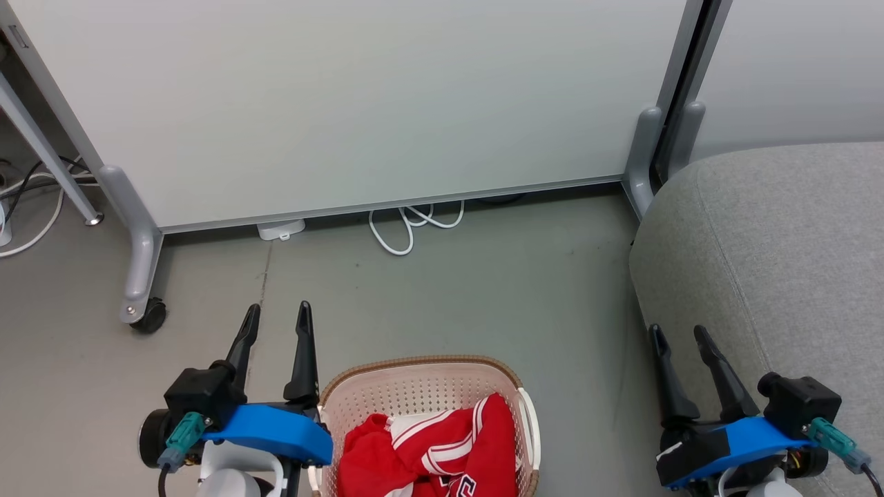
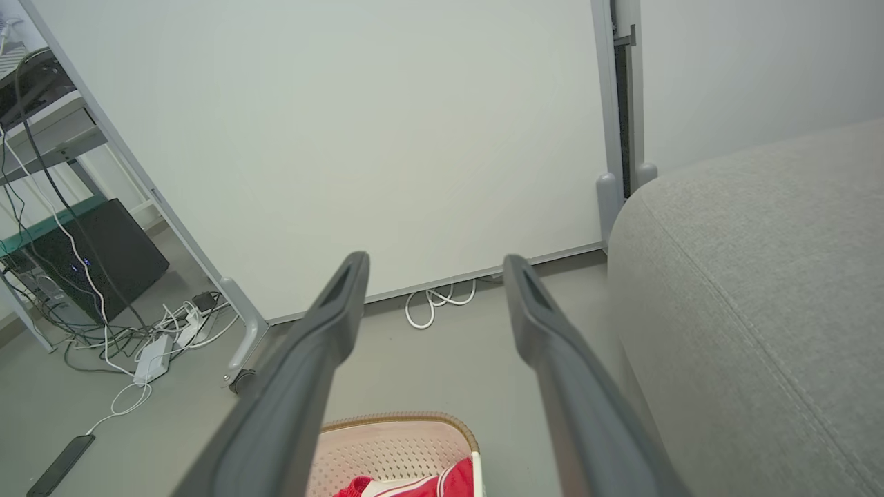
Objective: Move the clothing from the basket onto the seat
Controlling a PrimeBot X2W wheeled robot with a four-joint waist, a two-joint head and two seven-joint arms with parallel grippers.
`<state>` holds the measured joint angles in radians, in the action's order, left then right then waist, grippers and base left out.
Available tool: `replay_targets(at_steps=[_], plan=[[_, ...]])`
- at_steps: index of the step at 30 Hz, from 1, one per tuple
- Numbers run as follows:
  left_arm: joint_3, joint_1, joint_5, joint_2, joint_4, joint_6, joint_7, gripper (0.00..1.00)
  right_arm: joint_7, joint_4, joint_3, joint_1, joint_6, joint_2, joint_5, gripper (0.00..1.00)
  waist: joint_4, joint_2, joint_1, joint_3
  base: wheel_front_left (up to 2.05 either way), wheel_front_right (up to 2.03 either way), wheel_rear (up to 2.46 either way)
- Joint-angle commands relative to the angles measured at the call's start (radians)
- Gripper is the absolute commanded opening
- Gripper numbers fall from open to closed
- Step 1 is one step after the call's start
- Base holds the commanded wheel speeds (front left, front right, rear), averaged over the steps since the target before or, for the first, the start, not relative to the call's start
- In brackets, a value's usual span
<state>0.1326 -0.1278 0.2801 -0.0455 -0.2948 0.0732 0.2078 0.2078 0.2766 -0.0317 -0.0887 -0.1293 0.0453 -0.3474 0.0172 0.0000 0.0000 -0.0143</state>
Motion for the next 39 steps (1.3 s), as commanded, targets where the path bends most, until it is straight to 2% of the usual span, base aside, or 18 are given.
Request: replay_targets(at_steps=[1,29,39], plan=[[0.003,-0.019,-0.023,-0.005,0.001,0.005,0.01,1.0,0.01,-0.002,-0.005,-0.013,-0.002,0.007,0.024,1.0,0.0,0.0,0.0,0.0,0.0,0.0,0.0],[0.034,-0.017,-0.217,-0.006,-0.027,-0.001,0.059,1.0,0.059,0.018,-0.026,-0.008,-0.002,0.008,0.217,1.0,-0.003,0.0,0.0,0.004,0.0,0.0,0.0],[0.031,-0.016,-0.209,-0.006,-0.03,0.0,0.059,1.0,0.058,0.021,-0.026,-0.01,-0.002,0.007,0.212,1.0,0.0,0.0,0.0,0.005,0.0,0.0,0.0]])
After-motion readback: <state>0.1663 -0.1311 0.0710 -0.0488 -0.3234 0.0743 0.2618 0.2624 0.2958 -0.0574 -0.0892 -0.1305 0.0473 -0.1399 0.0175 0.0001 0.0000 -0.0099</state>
